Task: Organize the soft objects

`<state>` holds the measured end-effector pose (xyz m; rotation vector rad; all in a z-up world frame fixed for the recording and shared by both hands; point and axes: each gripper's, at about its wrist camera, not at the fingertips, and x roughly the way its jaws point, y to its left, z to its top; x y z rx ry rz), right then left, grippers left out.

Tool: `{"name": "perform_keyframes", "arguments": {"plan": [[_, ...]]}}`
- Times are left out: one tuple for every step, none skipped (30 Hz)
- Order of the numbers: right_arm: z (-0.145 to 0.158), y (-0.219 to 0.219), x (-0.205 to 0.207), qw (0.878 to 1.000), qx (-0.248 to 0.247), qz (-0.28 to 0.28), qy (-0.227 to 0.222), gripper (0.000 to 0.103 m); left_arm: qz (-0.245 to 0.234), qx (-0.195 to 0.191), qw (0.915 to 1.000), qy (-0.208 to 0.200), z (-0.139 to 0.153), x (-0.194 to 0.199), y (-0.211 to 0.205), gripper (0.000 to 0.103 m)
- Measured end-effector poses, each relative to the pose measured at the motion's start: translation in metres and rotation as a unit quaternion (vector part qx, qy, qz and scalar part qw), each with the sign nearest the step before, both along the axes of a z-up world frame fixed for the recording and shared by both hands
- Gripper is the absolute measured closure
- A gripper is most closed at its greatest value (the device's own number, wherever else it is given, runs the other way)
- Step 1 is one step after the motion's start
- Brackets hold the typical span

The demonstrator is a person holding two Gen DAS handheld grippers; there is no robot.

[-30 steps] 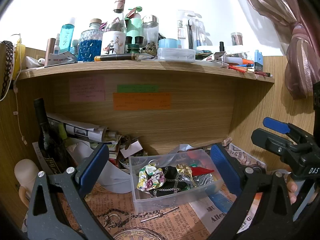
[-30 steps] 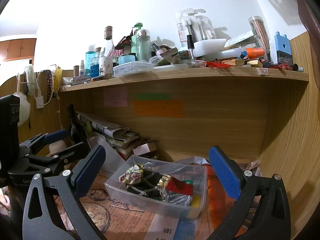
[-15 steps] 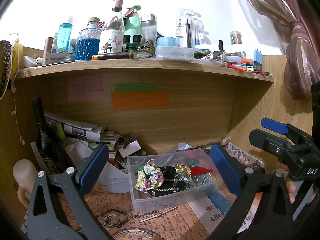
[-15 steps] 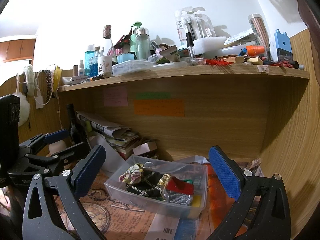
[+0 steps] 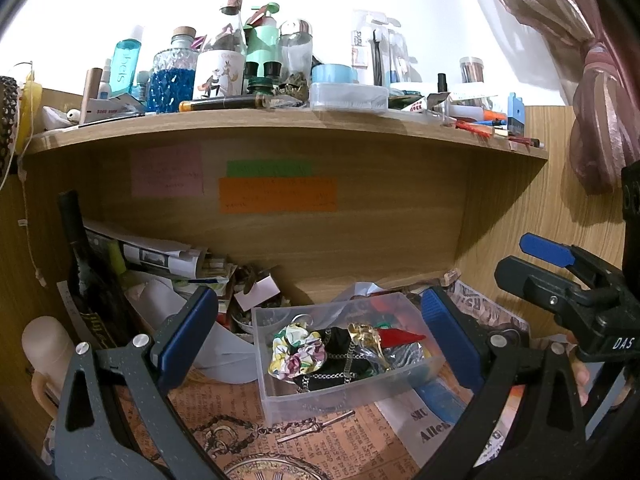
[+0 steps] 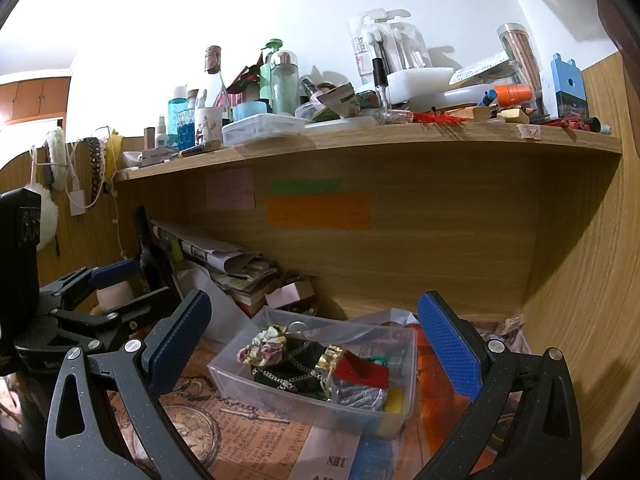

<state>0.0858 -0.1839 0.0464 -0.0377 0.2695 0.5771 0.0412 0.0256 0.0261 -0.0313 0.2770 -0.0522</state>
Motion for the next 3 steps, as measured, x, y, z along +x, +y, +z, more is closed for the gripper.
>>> {"name": "perform_keyframes", "arguments": {"plan": [[-0.0005,0.0004,0.0005,1.0,0.0,0.0,0.001,0.0,-0.001,0.0,1.0,0.001,-0.0005,0.0005,-0.0003,0.0],[-0.0014,0.001,0.0011,1.0,-0.001,0.0,0.002,0.0,-0.001,0.0,1.0,0.002,-0.0008,0.0009,-0.001,0.0],[-0.0021,0.0011,0.0021,1.0,-0.002,0.0,0.003,0.0,-0.001,-0.001,1.0,0.003,-0.0013,0.0014,-0.0006,0.0]]}}
